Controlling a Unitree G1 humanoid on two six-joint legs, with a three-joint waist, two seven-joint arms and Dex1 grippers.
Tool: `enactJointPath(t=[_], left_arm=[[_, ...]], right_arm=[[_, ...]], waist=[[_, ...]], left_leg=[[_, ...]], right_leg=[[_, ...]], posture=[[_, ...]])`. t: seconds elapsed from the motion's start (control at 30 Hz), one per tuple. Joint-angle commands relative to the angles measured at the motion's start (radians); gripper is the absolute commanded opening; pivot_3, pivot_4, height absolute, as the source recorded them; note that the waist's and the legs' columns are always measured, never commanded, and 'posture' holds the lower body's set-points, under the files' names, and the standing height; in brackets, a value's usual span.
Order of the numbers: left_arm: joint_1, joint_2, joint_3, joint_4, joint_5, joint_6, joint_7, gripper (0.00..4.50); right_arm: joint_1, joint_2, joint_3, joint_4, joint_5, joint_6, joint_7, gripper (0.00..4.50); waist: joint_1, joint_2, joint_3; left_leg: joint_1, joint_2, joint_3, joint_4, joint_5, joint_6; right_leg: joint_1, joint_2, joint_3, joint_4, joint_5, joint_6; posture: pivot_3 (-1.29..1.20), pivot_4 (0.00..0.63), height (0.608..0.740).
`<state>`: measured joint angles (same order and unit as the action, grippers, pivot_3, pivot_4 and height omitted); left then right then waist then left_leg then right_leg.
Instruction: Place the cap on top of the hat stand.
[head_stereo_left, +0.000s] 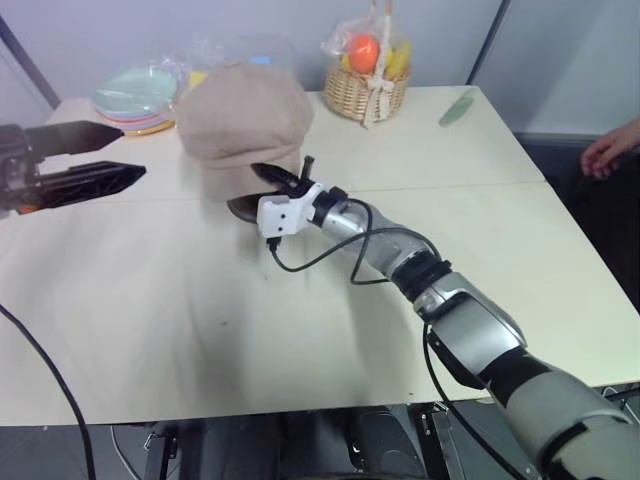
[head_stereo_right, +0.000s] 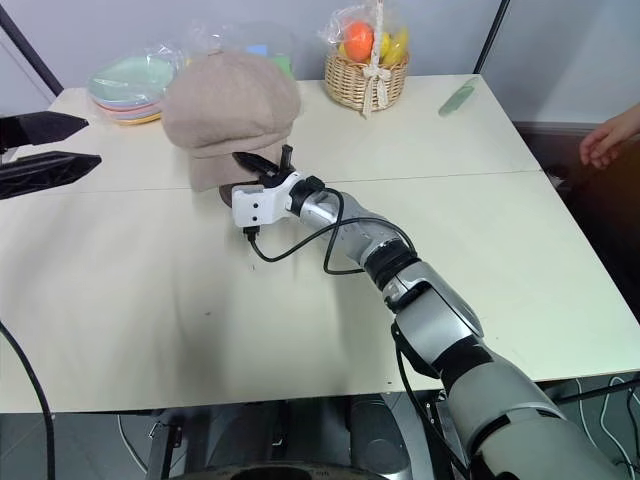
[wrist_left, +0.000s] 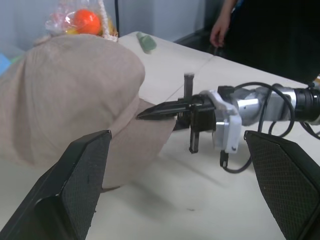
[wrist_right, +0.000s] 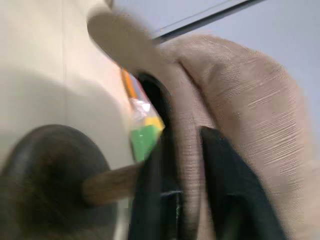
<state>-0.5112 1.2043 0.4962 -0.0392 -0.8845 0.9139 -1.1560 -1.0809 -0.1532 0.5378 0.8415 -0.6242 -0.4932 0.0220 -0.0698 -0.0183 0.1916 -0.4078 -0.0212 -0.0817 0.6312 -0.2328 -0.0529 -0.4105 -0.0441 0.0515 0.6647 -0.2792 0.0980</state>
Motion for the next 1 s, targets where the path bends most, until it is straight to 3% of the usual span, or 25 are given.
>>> enactJointPath(t=[0.03,0.1,0.33,0.43,0.53,0.7,0.83,1.0], left_arm=[[-0.020,0.005,0.033,-0.005,-0.011,-0.013,0.008,4.50],[-0.020,0.003,0.033,-0.008,-0.013,-0.012,0.013,4.50],[0.004,-0.009,0.035,-0.006,0.007,-0.030,0.021,4.50],[0.034,-0.002,0.033,-0.001,0.035,-0.057,0.005,4.50],[0.069,0.003,0.040,0.002,0.056,-0.080,-0.015,4.50],[0.124,0.012,0.067,0.011,0.085,-0.115,-0.048,4.50],[0.125,0.022,0.081,0.038,0.093,-0.129,-0.061,4.50],[0.122,0.026,0.084,0.052,0.097,-0.139,-0.062,4.50]], right_arm=[[0.000,-0.002,-0.025,-0.045,0.005,0.034,0.012,2.97],[0.021,-0.022,-0.017,-0.086,-0.010,0.048,0.025,4.03],[0.313,-0.269,-0.082,-0.531,0.094,0.047,0.269,4.03],[0.450,-0.393,-0.162,-0.734,0.296,0.114,0.473,4.03],[0.528,-0.497,-0.274,-0.895,0.580,0.294,0.690,4.03],[0.440,-0.758,-0.557,-0.959,1.137,0.818,1.084,4.03],[0.313,-0.853,-0.635,-0.848,1.311,1.107,1.198,4.03],[0.179,-0.840,-0.680,-0.729,1.369,1.255,1.198,4.03]], waist=[[0.000,0.000,0.000],[0.000,0.000,0.000],[0.004,0.000,0.000],[0.004,0.000,0.000],[-0.002,0.000,0.001],[0.006,0.004,0.003],[0.013,0.003,0.003],[0.013,0.003,0.003]], left_leg=[[0.000,0.000,0.000,0.000,0.000,0.000],[0.000,0.000,0.000,0.000,0.000,0.000],[0.000,-0.001,0.000,0.000,0.000,0.000],[0.000,0.000,0.000,0.001,0.000,0.000],[0.001,0.001,0.000,0.000,0.000,0.000],[0.001,0.002,0.000,0.001,0.000,0.001],[0.002,0.003,0.000,0.001,-0.001,0.001],[0.002,0.003,0.003,0.000,-0.001,0.001]], right_leg=[[0.000,0.000,0.000,0.000,0.000,0.000],[0.000,0.000,0.000,0.000,0.000,0.000],[0.001,-0.001,0.000,0.000,0.000,0.000],[0.002,-0.002,0.000,0.000,0.000,0.000],[0.002,-0.001,0.000,0.000,0.000,0.000],[0.003,-0.003,0.000,0.000,0.000,0.000],[0.003,-0.002,-0.001,-0.001,0.000,0.000],[0.003,-0.003,0.000,-0.001,-0.001,-0.002]], posture=[[0.00,0.150,0.740],[0.00,0.150,0.740],[0.00,0.150,0.740],[0.00,0.150,0.740],[0.00,0.150,0.740],[0.00,0.150,0.740],[0.00,0.150,0.740],[0.00,0.150,0.740]])
